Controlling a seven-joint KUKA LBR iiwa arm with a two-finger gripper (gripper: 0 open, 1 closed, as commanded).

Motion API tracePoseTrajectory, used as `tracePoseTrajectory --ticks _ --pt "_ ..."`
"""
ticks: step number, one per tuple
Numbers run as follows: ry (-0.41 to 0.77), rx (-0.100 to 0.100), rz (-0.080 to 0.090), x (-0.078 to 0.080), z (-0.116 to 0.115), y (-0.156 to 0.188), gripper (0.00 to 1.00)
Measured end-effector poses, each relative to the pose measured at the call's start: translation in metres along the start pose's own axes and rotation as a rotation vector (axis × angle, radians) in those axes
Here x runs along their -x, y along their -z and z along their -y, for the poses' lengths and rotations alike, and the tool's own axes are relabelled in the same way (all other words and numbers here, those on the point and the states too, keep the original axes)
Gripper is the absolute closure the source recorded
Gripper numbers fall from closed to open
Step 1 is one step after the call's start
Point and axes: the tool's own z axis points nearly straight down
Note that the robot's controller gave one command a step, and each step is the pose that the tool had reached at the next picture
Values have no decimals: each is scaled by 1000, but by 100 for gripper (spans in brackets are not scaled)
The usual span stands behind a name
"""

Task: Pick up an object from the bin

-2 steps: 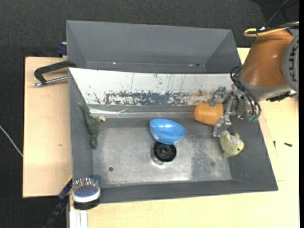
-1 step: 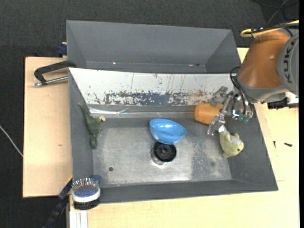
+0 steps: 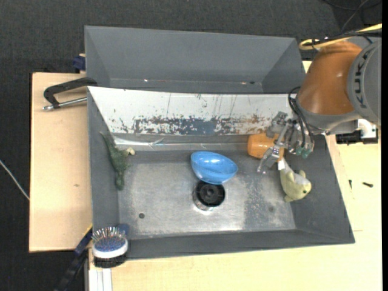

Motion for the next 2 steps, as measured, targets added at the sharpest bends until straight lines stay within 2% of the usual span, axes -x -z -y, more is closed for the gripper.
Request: tracePoseTrajectory --ticks 1,2 --pt "-37 -7 -25 -5 6 -11 0" --pt "-245 -10 -30 -37 -14 -52 0"
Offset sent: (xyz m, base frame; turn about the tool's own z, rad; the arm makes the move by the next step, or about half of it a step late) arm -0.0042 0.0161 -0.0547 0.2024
